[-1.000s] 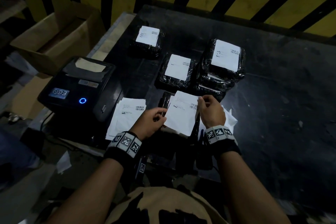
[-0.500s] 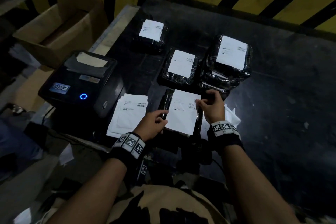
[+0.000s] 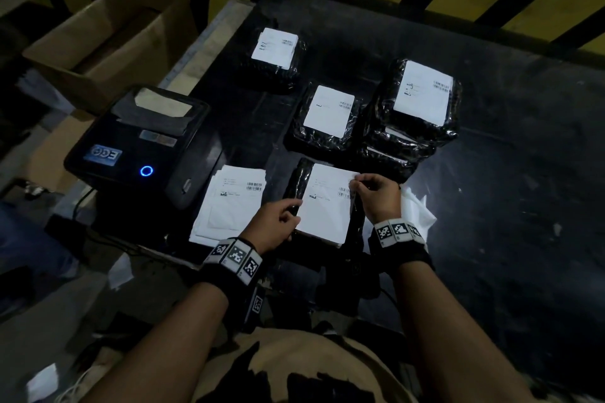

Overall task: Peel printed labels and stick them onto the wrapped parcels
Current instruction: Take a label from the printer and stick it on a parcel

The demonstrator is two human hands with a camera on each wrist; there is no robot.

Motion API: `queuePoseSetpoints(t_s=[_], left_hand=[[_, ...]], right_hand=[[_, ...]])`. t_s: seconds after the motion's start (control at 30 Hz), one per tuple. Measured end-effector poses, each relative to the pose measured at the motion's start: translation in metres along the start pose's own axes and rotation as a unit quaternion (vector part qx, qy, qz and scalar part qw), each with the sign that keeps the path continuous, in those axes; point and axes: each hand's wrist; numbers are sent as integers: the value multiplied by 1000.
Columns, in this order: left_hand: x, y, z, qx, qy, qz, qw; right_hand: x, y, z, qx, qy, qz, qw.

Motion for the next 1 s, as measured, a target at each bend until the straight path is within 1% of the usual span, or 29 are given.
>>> queuePoseSetpoints(t_s=[0.37, 0.8, 0.87, 1.0], left_hand=[[5, -2, 1, 6, -4, -1, 1000], [7, -2, 1, -3, -2, -11, 1000], [7, -3, 1, 3, 0, -11, 1000], [8, -5, 0, 6, -1, -10, 1000]], right_hand=[[2, 0, 1, -24, 0, -3, 1000], [1, -6, 1, -81, -10, -1, 997], [0, -8, 1, -103, -9, -1, 995], [-2, -14, 1, -186, -17, -14, 982]])
Point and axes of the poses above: each hand's wrist, its own x-axis towards the middle knuckle, its own z-axis out of the palm, y = z × x, and after that the axes turned 8 degrees about -x, right-handed
